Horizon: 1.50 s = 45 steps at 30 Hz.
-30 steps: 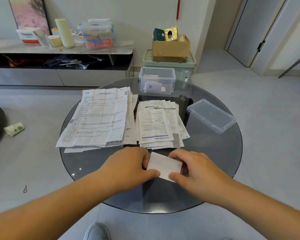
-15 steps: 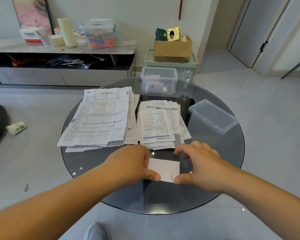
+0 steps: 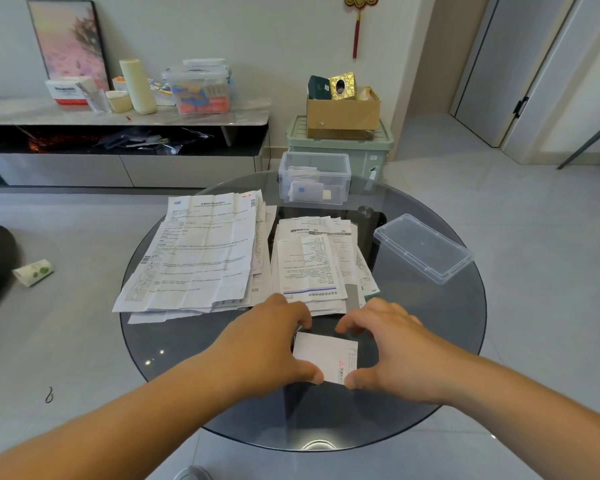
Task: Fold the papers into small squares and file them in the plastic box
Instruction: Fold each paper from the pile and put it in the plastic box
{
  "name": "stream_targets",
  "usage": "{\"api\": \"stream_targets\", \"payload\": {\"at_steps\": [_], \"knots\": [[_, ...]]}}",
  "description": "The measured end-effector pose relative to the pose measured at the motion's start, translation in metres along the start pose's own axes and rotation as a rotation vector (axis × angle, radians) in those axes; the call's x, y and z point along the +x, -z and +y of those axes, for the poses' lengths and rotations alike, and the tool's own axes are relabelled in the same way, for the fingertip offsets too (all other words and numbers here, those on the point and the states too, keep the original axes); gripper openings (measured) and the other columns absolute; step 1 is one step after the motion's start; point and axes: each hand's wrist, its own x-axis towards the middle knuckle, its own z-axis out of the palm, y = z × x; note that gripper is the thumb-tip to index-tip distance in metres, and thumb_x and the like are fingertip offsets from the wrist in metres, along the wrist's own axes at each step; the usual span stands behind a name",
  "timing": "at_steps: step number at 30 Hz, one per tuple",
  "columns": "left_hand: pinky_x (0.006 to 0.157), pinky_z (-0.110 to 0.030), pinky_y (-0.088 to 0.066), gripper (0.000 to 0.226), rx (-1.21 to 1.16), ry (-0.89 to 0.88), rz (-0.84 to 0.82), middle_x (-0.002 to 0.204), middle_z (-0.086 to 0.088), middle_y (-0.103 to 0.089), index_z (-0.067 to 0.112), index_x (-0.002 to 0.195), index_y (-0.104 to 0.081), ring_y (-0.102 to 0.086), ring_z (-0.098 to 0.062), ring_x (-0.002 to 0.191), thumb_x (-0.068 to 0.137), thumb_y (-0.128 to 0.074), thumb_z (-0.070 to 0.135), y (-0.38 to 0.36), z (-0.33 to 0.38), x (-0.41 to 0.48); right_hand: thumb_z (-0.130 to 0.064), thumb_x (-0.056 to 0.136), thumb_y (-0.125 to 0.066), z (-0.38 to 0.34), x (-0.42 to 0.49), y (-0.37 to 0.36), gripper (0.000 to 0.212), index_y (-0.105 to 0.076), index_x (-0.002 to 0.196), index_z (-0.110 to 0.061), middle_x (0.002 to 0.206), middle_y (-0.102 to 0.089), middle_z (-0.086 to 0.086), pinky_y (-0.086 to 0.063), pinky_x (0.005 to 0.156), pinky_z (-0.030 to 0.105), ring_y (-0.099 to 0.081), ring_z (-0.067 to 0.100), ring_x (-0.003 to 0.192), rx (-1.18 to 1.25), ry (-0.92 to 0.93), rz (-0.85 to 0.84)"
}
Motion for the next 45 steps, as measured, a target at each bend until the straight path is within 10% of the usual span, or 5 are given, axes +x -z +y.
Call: {"api": "stream_targets", "payload": {"at_steps": [23,29,37,45], "knots": [[0.068,-0.020,-0.046,0.050,-0.091,-0.069,-0.085,0.099,0.015,-0.058,0.039,0.103,-0.054,-0.056,-0.006,0.088,0.067,-0.086,0.053,0.000,0.000,0.004,-0.052,0.073,-0.082,-0.012,0.000,-0.005,0.041,-0.055,0.101,-0.040,0.091,-0.060,-0.017,-0.050,0.065,0.020,-0.058,0.004,0.082,0.239,0.093,-0.007],[0.062,-0.018,-0.039,0.047,-0.096,-0.052,-0.096,0.096,0.013,-0.056,0.037,0.088,-0.048,-0.056,-0.008,0.083,0.067,-0.088,0.051,0.002,0.002,0.004,-0.035,0.075,-0.083,-0.010,0.003,-0.006,0.031,-0.061,0.097,-0.040,0.090,-0.059,-0.015,-0.053,0.070,0.022,-0.059,0.004,0.080,0.316,0.099,0.029],[0.071,-0.016,-0.049,0.053,-0.285,-0.073,-0.063,0.095,0.016,-0.060,0.038,0.120,-0.057,-0.060,-0.004,0.082,0.075,-0.083,0.047,0.003,0.000,0.001,-0.010,0.082,-0.077,-0.005,0.005,-0.010,0.029,-0.062,0.093,-0.032,0.090,-0.066,-0.014,-0.057,0.069,0.024,-0.066,0.005,0.076,0.484,0.109,0.094],[0.063,-0.032,-0.061,0.014,-0.518,0.024,-0.058,0.075,-0.004,-0.068,0.023,0.099,-0.063,-0.070,-0.015,0.062,0.095,-0.059,0.010,0.003,0.003,0.000,-0.031,0.087,-0.073,-0.003,0.000,-0.009,0.021,-0.054,0.093,-0.037,0.106,-0.047,-0.024,-0.043,0.092,0.018,-0.043,-0.002,0.110,0.062,0.240,0.289]]}}
